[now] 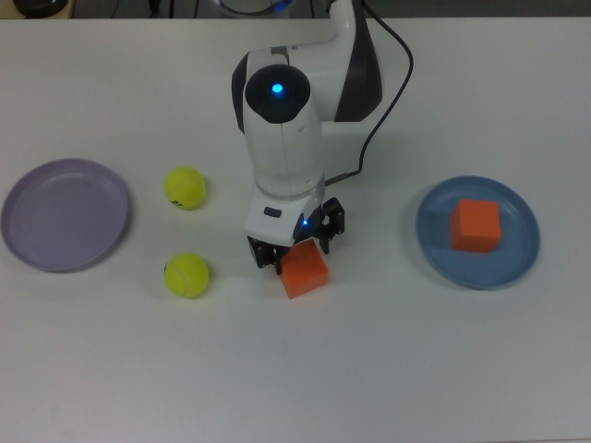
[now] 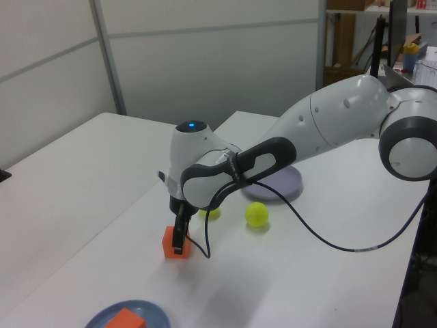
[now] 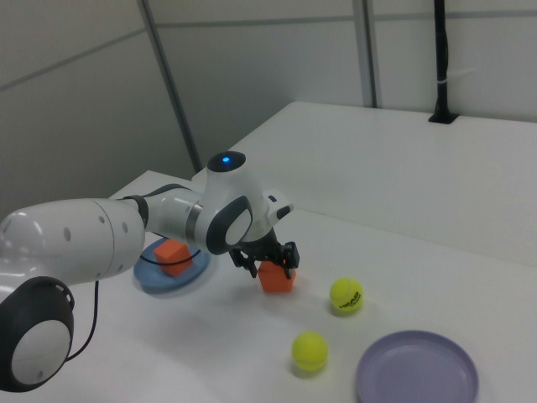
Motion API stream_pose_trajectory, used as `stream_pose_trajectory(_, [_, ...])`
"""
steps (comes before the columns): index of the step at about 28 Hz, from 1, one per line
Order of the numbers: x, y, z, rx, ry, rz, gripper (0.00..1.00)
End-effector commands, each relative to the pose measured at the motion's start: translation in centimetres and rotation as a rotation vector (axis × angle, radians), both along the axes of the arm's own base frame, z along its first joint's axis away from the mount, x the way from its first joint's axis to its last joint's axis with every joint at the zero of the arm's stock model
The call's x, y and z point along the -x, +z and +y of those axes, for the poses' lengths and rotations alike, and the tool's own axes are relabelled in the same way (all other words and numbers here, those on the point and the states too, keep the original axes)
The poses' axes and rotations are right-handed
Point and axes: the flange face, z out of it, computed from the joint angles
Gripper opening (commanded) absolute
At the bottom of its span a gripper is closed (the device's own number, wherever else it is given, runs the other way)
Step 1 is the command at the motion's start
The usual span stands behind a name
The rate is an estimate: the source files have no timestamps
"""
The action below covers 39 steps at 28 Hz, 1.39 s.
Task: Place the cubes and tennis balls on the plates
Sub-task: 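Lift the second cube and carry it over the blue plate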
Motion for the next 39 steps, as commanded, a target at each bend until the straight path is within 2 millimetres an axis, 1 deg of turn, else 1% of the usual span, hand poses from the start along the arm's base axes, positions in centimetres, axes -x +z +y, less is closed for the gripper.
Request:
stream_pose_trajectory(1, [-0.1,0.2,0.7,-0.014,0.004,-0.037,0.87])
stream_pose_trajectory(2, [-0.1,0.4,0.7,-0.016,0.004,-0.042,0.84])
stream_pose_trajectory(3, [-0.2,0.4,0.7,-0.016,0.004,-0.044,0.77])
stream_pose_trajectory(4, [-0.2,0.4,0.7,-0.017,0.003,-0.045,0.64])
stream_pose_trajectory(5, [-0.2,0.4,0.7,-0.019,0.0,-0.044,0.31])
stream_pose_trajectory(6, [-0.2,0.4,0.7,-0.022,-0.001,-0.043,0.14])
stream_pose_trajectory(7, [-0.1,0.4,0.8,-0.022,-0.001,-0.041,0.0])
stream_pose_trajectory(11, [0.0,0.7,1.0,-0.025,0.001,-0.044,0.0])
stream_pose_trajectory(13, [0.0,1.3,0.9,-0.03,-0.003,-0.043,0.0])
stream_pose_trajectory(14, [0.1,1.9,1.0,-0.035,-0.004,-0.048,0.0])
stream_pose_trajectory(15, [0.4,3.7,1.6,-0.048,-0.012,-0.064,0.0])
stream_pose_trajectory(18, [1.2,5.6,2.8,-0.068,-0.045,-0.056,0.0])
stream_pose_trajectory(19, [1.5,6.1,3.5,-0.073,-0.05,-0.047,0.0])
stream_pose_trajectory(20, [2.3,7.0,4.8,-0.087,-0.059,-0.038,0.0])
stream_pose_trajectory(22, [3.2,7.9,6.4,-0.105,-0.061,-0.033,0.0])
stream_pose_trajectory(25, [4.6,8.8,9.1,-0.13,-0.072,-0.023,0.0])
stream_pose_trajectory(26, [5.5,9.4,10.7,-0.143,-0.089,-0.022,0.0])
stream_pose_trajectory(31, [8.2,9.5,15.0,-0.137,-0.085,-0.019,0.0])
stream_pose_trajectory(32, [8.9,9.5,16.2,-0.134,-0.089,-0.019,0.0])
stream_pose_trajectory(35, [9.9,9.2,17.7,-0.125,-0.084,-0.021,0.0])
stream_pose_trajectory(37, [10.8,9.1,19.0,-0.121,-0.075,-0.022,0.0])
stream_pose_trajectory(38, [11.6,8.9,20.2,-0.119,-0.071,-0.022,0.0])
stream_pose_trajectory(39, [11.9,8.7,20.5,-0.115,-0.071,-0.021,0.0])
